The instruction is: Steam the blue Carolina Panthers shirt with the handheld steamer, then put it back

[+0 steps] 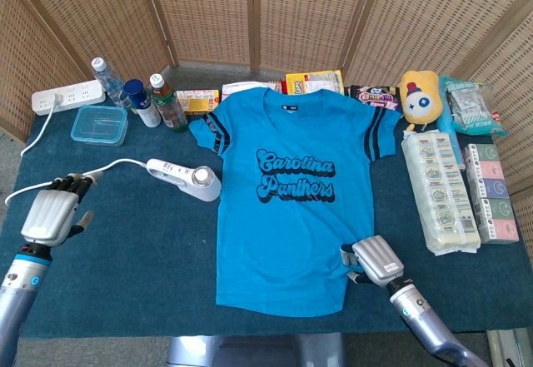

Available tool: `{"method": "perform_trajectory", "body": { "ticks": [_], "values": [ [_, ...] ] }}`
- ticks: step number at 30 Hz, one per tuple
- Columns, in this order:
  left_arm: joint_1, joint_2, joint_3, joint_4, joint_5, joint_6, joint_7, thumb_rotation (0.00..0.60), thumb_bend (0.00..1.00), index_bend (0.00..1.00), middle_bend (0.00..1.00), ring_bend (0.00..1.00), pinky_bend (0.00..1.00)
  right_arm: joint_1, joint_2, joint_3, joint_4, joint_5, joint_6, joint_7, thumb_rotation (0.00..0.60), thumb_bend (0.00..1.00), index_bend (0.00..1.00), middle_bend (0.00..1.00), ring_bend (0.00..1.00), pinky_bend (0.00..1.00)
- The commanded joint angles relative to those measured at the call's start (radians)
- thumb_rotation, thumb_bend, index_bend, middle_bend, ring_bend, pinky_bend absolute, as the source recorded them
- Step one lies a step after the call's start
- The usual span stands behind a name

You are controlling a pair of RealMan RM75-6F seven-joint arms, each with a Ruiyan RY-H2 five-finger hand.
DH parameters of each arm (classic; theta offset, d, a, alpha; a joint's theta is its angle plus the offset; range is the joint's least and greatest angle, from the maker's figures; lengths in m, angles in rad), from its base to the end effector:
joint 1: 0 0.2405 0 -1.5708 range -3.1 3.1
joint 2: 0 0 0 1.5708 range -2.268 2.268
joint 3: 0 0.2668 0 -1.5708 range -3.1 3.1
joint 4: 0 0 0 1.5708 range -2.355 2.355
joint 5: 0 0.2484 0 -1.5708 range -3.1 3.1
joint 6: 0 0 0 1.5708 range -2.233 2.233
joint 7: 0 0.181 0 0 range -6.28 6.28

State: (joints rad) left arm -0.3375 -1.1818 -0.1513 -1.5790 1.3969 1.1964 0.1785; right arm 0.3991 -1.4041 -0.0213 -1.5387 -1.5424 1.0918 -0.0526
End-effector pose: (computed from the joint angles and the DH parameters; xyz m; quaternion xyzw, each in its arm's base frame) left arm -0.2885 0.3254 0.0869 -0.6758 -0.3424 -0.3524 0.5494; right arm -0.2478 -0.2711 -0.0429 0.7453 -0.4209 0.3631 0.3681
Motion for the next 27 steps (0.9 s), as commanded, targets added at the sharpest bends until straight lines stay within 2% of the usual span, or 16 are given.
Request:
{"method": "perform_trajectory", "body": {
  "ticks": [1, 10, 23, 27],
  "values": [
    [-0.06, -0.057, -0.027, 0.065, -0.037, -0.064, 0.022, 0.577, 0.35, 0.14, 0.32, 0.22, 0.28, 0.0, 0.004, 0.002, -0.006, 0.002, 0.002, 0.001, 0.6, 0.53, 0.71, 0.67, 0.7, 0.85],
    [-0.189, -0.197, -0.06, 0.267, -0.083, -0.196, -0.017, 0.576, 0.35, 0.14, 0.32, 0.22, 0.28, 0.006, 0.007, 0.01, -0.013, 0.023, -0.005, -0.022, 0.6, 0.54, 0.71, 0.67, 0.7, 0.85],
    [-0.354, -0.409, -0.063, 0.574, -0.028, -0.28, -0.139, 0.576, 0.35, 0.14, 0.32, 0.22, 0.28, 0.016, 0.008, 0.018, -0.007, 0.049, -0.021, -0.028, 0.6, 0.54, 0.72, 0.68, 0.71, 0.85],
    [-0.384, -0.45, -0.057, 0.632, -0.01, -0.28, -0.178, 0.573, 0.35, 0.14, 0.32, 0.22, 0.28, 0.017, 0.011, 0.019, -0.008, 0.054, -0.02, -0.024, 0.6, 0.54, 0.72, 0.68, 0.71, 0.85]
  ]
}}
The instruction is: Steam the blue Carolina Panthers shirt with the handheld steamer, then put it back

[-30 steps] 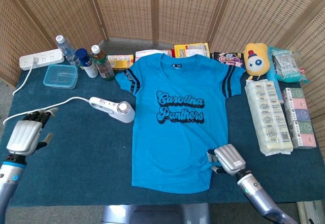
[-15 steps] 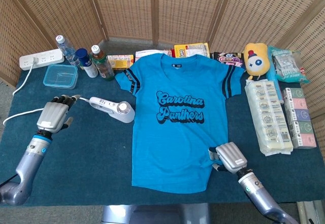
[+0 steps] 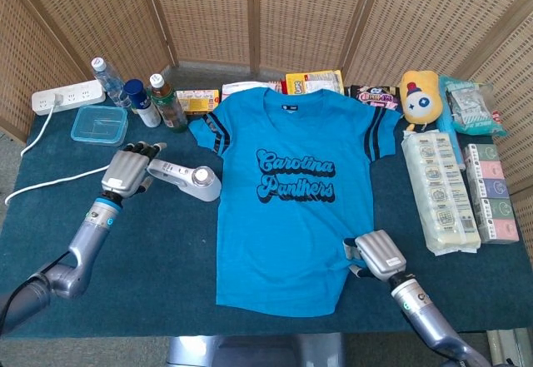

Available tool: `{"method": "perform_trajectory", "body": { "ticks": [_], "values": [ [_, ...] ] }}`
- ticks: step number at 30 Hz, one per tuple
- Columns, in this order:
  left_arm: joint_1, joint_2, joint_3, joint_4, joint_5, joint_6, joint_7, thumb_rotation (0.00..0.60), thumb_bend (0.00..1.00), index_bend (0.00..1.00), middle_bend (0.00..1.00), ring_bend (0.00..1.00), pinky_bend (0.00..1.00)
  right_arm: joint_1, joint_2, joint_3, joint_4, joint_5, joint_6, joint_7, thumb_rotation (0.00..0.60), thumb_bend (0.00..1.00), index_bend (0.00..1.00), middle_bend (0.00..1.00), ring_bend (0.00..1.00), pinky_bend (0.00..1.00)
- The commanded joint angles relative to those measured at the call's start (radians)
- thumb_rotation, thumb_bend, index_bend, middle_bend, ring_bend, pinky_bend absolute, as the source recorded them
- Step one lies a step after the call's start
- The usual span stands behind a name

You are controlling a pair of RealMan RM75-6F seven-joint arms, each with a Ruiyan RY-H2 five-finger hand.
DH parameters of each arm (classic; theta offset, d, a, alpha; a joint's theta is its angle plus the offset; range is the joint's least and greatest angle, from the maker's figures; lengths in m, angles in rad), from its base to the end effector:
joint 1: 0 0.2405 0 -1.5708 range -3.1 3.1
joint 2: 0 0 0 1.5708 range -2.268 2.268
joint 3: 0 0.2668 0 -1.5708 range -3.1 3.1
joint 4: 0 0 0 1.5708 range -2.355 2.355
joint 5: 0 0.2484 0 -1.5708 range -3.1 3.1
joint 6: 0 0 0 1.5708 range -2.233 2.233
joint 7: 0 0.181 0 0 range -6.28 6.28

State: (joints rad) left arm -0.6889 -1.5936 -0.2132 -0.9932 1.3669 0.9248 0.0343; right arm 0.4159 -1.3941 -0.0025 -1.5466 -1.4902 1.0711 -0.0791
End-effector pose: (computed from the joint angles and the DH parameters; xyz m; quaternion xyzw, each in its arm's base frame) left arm -0.2450 0.4586 -0.0176 -0.7216 -0.3243 -0.3543 0.4986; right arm -0.2493 -0.2823 -0.0388 0.7415 -0.4230 0.3540 0.3820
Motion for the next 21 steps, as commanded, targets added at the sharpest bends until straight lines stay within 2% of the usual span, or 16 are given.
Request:
{"method": "perform_trajectory", "body": {
  "ticks": [1, 14, 18, 21],
  "values": [
    [-0.036, -0.043, 0.006, 0.055, 0.022, -0.008, -0.038, 0.577, 0.35, 0.14, 0.32, 0.21, 0.28, 0.0, 0.001, 0.0, 0.0, 0.002, 0.0, 0.003, 0.6, 0.54, 0.72, 0.68, 0.71, 0.85],
    [-0.107, -0.149, 0.024, 0.193, 0.023, -0.049, -0.078, 0.58, 0.35, 0.14, 0.32, 0.21, 0.28, 0.001, 0.007, 0.0, 0.007, 0.013, -0.001, 0.013, 0.6, 0.54, 0.72, 0.68, 0.71, 0.85],
    [-0.125, -0.18, 0.027, 0.24, 0.026, -0.052, -0.103, 0.592, 0.39, 0.14, 0.32, 0.22, 0.28, 0.001, 0.007, 0.001, 0.009, 0.018, -0.001, 0.014, 0.6, 0.54, 0.72, 0.68, 0.71, 0.85],
    [-0.137, -0.208, 0.025, 0.282, 0.027, -0.046, -0.117, 0.6, 0.43, 0.14, 0.32, 0.22, 0.32, 0.001, 0.008, 0.002, 0.011, 0.022, -0.002, 0.016, 0.6, 0.54, 0.72, 0.68, 0.71, 0.86]
  ]
}}
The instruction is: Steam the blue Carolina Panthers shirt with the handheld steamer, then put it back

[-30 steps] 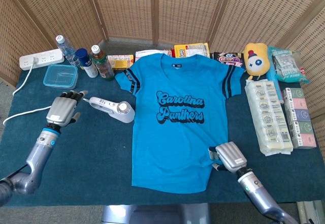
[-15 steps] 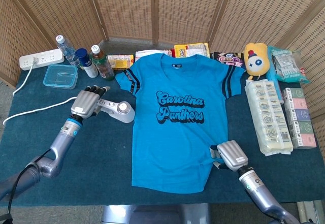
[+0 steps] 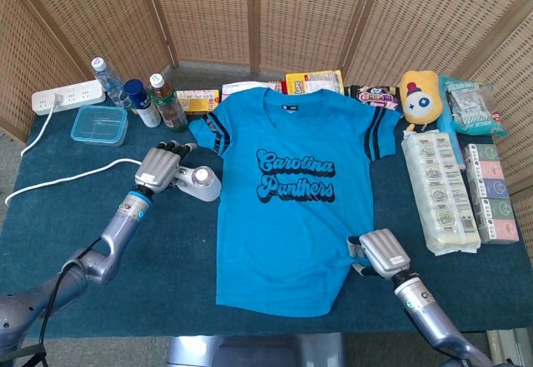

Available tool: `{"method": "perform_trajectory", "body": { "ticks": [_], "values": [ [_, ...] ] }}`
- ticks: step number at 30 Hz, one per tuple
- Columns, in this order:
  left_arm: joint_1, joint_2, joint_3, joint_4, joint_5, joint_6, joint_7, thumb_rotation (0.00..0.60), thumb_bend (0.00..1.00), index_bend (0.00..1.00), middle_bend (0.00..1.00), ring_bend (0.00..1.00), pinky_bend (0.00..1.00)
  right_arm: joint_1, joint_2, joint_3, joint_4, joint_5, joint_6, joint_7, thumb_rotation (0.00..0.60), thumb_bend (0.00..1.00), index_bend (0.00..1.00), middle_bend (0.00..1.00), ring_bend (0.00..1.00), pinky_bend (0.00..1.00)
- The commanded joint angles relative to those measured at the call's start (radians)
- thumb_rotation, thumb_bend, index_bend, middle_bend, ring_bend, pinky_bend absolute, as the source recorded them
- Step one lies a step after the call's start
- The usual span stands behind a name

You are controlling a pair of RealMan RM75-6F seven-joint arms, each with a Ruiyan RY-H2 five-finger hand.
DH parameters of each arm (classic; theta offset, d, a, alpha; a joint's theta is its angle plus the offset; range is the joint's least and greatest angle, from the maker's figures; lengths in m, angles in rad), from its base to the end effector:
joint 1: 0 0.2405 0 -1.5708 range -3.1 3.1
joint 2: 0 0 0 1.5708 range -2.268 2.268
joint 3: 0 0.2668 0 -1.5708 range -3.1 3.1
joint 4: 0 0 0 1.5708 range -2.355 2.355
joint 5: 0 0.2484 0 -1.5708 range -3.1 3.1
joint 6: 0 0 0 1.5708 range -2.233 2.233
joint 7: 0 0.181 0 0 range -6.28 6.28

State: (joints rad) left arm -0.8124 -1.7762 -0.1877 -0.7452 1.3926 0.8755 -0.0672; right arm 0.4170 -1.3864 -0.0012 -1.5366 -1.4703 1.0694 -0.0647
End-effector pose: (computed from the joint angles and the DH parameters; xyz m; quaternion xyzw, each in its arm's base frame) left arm -0.2146 0.4841 -0.0672 -0.7409 -0.3167 -0.3579 0.4719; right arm -0.2567 -0.2860 -0.0347 0.7350 -0.4305 0.3501 0.3897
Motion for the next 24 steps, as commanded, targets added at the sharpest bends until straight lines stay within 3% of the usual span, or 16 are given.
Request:
{"method": "perform_trajectory", "body": {
  "ticks": [1, 5, 8, 13, 16, 24],
  "values": [
    [-0.017, -0.034, -0.001, 0.046, 0.0, 0.001, -0.02, 0.6, 0.44, 0.15, 0.32, 0.22, 0.33, 0.0, 0.0, 0.002, 0.0, 0.004, -0.001, 0.003, 0.6, 0.54, 0.72, 0.68, 0.71, 0.86],
    [-0.031, -0.068, -0.003, 0.097, -0.008, -0.007, -0.036, 0.6, 0.45, 0.19, 0.32, 0.23, 0.37, 0.001, 0.002, 0.004, 0.0, 0.01, -0.002, 0.006, 0.6, 0.54, 0.72, 0.68, 0.71, 0.86],
    [-0.037, -0.087, -0.005, 0.126, -0.011, -0.007, -0.049, 0.6, 0.46, 0.29, 0.35, 0.28, 0.43, 0.001, 0.004, 0.005, -0.001, 0.015, -0.004, 0.009, 0.6, 0.54, 0.72, 0.68, 0.71, 0.86],
    [-0.042, -0.11, 0.011, 0.163, 0.002, -0.004, -0.094, 0.6, 0.46, 0.49, 0.52, 0.45, 0.56, 0.003, 0.006, 0.009, -0.004, 0.022, -0.007, 0.009, 0.6, 0.54, 0.72, 0.69, 0.71, 0.86],
    [-0.034, -0.109, 0.028, 0.168, 0.016, 0.007, -0.124, 0.6, 0.46, 0.52, 0.59, 0.51, 0.6, 0.003, 0.007, 0.01, -0.005, 0.025, -0.007, 0.011, 0.6, 0.54, 0.72, 0.69, 0.72, 0.86],
    [0.002, -0.071, 0.066, 0.136, 0.051, 0.064, -0.169, 0.6, 0.46, 0.54, 0.65, 0.58, 0.65, 0.005, 0.009, 0.011, -0.009, 0.022, -0.006, 0.016, 0.6, 0.54, 0.72, 0.69, 0.72, 0.86]
  ]
}}
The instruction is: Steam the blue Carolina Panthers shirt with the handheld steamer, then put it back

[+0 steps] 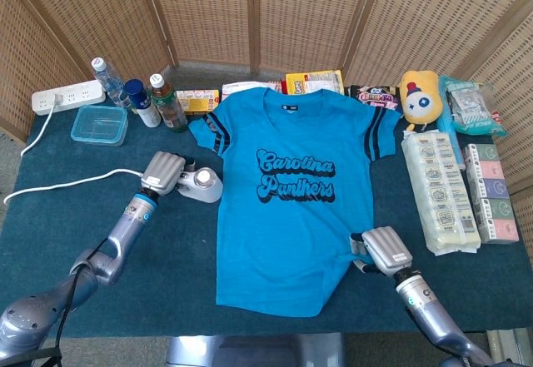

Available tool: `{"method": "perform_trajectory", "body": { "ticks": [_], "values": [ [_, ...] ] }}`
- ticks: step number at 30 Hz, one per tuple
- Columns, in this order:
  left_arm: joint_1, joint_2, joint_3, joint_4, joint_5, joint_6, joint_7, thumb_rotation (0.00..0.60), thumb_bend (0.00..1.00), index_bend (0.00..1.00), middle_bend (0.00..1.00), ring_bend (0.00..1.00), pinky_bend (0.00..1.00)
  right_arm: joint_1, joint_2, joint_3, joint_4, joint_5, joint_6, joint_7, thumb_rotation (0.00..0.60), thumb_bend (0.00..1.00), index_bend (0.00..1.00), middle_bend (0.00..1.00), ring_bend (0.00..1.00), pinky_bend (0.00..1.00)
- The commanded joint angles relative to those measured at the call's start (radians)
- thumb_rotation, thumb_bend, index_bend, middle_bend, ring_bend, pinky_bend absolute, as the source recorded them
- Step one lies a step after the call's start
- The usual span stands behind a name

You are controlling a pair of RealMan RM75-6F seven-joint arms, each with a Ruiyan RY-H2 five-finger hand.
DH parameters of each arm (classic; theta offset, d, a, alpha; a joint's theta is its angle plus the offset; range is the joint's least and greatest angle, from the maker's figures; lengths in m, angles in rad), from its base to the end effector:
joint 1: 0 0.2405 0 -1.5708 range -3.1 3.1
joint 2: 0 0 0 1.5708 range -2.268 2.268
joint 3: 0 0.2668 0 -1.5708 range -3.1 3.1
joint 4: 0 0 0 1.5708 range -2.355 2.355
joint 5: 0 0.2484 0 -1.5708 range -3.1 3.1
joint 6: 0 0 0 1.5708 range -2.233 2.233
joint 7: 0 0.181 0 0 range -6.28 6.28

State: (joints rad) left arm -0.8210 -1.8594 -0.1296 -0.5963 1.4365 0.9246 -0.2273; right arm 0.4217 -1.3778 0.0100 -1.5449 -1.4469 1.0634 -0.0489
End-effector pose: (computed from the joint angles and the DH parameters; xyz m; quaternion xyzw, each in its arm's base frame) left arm -0.2213 0.4810 -0.0805 -0.7365 -0.3267 -0.3792 0.4550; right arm -0.2571 -0.2910 -0.0308 0.7252 -0.4419 0.3535 0.3923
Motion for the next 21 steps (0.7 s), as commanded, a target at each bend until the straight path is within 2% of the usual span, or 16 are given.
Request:
{"method": "perform_trajectory", "body": {
  "ticks": [1, 12, 21],
  "values": [
    [0.019, 0.021, 0.01, -0.023, 0.009, 0.027, -0.014, 0.6, 0.46, 0.55, 0.65, 0.59, 0.65, 0.001, 0.0, 0.0, -0.002, -0.004, 0.002, 0.002, 0.6, 0.54, 0.72, 0.69, 0.72, 0.86],
    [0.069, 0.07, 0.004, -0.125, 0.011, 0.127, -0.059, 0.6, 0.47, 0.63, 0.74, 0.66, 0.71, -0.006, 0.006, -0.003, -0.013, -0.014, 0.02, 0.008, 0.6, 0.54, 0.73, 0.69, 0.72, 0.86],
    [0.091, 0.083, 0.008, -0.16, 0.013, 0.158, -0.064, 0.6, 0.48, 0.67, 0.79, 0.71, 0.74, -0.009, 0.012, -0.007, -0.02, -0.019, 0.025, 0.01, 0.6, 0.54, 0.73, 0.69, 0.72, 0.86]
  ]
}}
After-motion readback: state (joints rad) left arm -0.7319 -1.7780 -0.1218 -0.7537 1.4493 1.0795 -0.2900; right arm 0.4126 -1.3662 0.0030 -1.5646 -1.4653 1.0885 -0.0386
